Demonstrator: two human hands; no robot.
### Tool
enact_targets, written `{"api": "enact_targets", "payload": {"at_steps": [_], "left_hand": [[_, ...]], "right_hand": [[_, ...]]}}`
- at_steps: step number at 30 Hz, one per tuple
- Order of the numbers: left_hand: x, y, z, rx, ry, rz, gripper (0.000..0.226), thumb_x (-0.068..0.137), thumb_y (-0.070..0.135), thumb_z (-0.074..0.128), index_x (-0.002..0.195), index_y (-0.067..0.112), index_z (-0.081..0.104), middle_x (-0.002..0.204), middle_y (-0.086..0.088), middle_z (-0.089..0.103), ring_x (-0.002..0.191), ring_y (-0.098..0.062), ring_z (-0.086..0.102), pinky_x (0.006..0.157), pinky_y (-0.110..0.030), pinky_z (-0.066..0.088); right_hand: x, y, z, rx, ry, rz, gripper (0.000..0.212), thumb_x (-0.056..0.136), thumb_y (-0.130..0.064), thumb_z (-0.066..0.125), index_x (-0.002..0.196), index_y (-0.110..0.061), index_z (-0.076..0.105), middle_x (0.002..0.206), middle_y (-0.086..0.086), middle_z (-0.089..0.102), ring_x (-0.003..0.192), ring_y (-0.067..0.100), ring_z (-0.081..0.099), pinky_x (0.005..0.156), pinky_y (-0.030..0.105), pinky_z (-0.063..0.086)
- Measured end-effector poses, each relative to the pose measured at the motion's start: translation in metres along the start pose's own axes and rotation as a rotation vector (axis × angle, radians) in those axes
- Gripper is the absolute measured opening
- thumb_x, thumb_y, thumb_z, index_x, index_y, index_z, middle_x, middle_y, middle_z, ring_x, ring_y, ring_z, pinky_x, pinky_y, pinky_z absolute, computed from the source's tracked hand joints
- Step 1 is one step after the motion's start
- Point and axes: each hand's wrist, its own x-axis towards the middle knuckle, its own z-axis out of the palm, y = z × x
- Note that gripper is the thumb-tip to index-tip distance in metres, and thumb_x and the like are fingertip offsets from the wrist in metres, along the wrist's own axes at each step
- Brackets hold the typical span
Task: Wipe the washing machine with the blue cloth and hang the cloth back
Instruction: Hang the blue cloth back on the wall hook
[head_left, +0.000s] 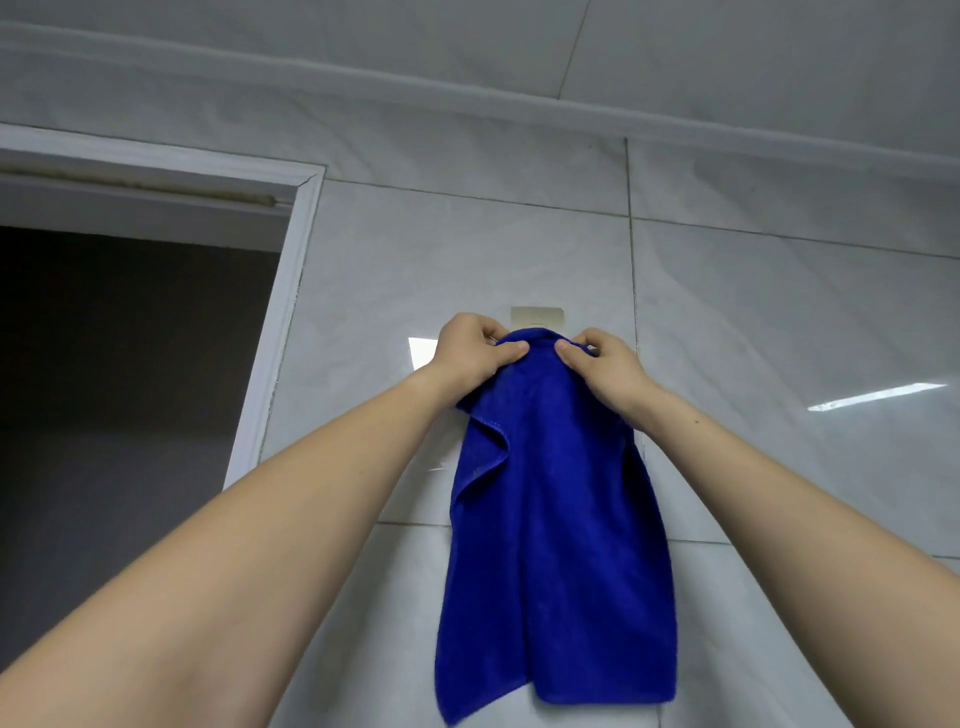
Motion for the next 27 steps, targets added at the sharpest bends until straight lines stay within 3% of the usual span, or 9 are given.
{"api": "enact_targets", "payload": {"at_steps": [4,7,11,15,18,21,23,27], "left_hand": [[0.005,-0.005,0.002,0.034,0.098,-0.010,0.015,0.082,0.024,0.078,0.074,0.019,0.067,0.069,0.006,0.063,0.063,-0.005,0.059,0.044,-0.006,0.040],[0.007,-0.004,0.007,0.058,0.165,-0.030,0.018,0.080,0.025,0.079,0.071,0.016,0.067,0.067,0.008,0.062,0.061,-0.005,0.058,0.046,-0.012,0.041],[-0.001,-0.009,0.011,0.079,0.160,-0.100,0.025,0.079,0.020,0.079,0.062,0.008,0.065,0.058,0.005,0.060,0.055,-0.010,0.054,0.052,-0.022,0.042],[-0.025,-0.022,0.016,-0.116,0.148,-0.150,0.025,0.083,0.016,0.077,0.072,-0.005,0.069,0.062,-0.003,0.057,0.054,-0.011,0.049,0.046,-0.014,0.039],[-0.042,-0.024,0.021,-0.247,0.118,-0.165,0.018,0.086,0.019,0.075,0.081,0.002,0.073,0.075,0.000,0.068,0.065,-0.006,0.059,0.053,-0.008,0.043],[-0.051,-0.020,0.026,-0.381,0.087,-0.145,0.022,0.084,0.022,0.078,0.098,0.007,0.073,0.088,0.000,0.073,0.081,-0.013,0.068,0.070,-0.018,0.054],[-0.060,-0.022,0.031,-0.337,0.072,-0.089,0.029,0.081,0.023,0.081,0.104,0.009,0.071,0.094,0.001,0.074,0.087,-0.012,0.070,0.075,-0.021,0.057],[-0.079,-0.029,0.044,-0.311,0.076,-0.071,0.024,0.084,0.016,0.077,0.107,0.012,0.071,0.091,0.006,0.072,0.086,-0.013,0.070,0.070,-0.018,0.056]], "right_hand": [[0.014,0.006,0.002,0.065,0.090,0.006,0.014,0.089,-0.027,0.063,0.092,-0.014,0.063,0.088,-0.004,0.063,0.082,0.015,0.060,0.076,0.029,0.048],[0.015,0.011,0.007,-0.038,0.244,0.014,0.023,0.083,-0.037,0.069,0.081,-0.017,0.059,0.076,-0.007,0.059,0.070,0.012,0.056,0.062,0.027,0.044],[0.003,0.023,0.019,-0.061,0.291,0.017,0.028,0.084,-0.038,0.067,0.081,-0.012,0.059,0.071,-0.006,0.057,0.065,0.013,0.052,0.059,0.028,0.041],[-0.020,0.029,0.028,0.116,0.317,0.016,0.028,0.091,-0.037,0.063,0.075,-0.016,0.055,0.069,-0.005,0.052,0.063,0.011,0.047,0.061,0.024,0.037],[-0.041,0.025,0.034,0.280,0.320,-0.018,0.022,0.097,-0.034,0.057,0.088,-0.014,0.061,0.081,-0.004,0.059,0.074,0.010,0.054,0.067,0.020,0.043],[-0.060,0.022,0.039,0.400,0.285,-0.052,0.017,0.096,-0.036,0.059,0.107,-0.023,0.063,0.095,-0.009,0.065,0.083,0.002,0.062,0.066,0.011,0.046],[-0.072,0.027,0.043,0.378,0.264,-0.094,0.025,0.093,-0.033,0.062,0.118,-0.029,0.061,0.100,-0.014,0.066,0.083,-0.005,0.061,0.067,0.010,0.048],[-0.092,0.044,0.053,0.356,0.178,-0.094,0.036,0.098,-0.024,0.056,0.134,-0.026,0.056,0.116,-0.012,0.066,0.101,0.006,0.064,0.091,0.031,0.055]]}}
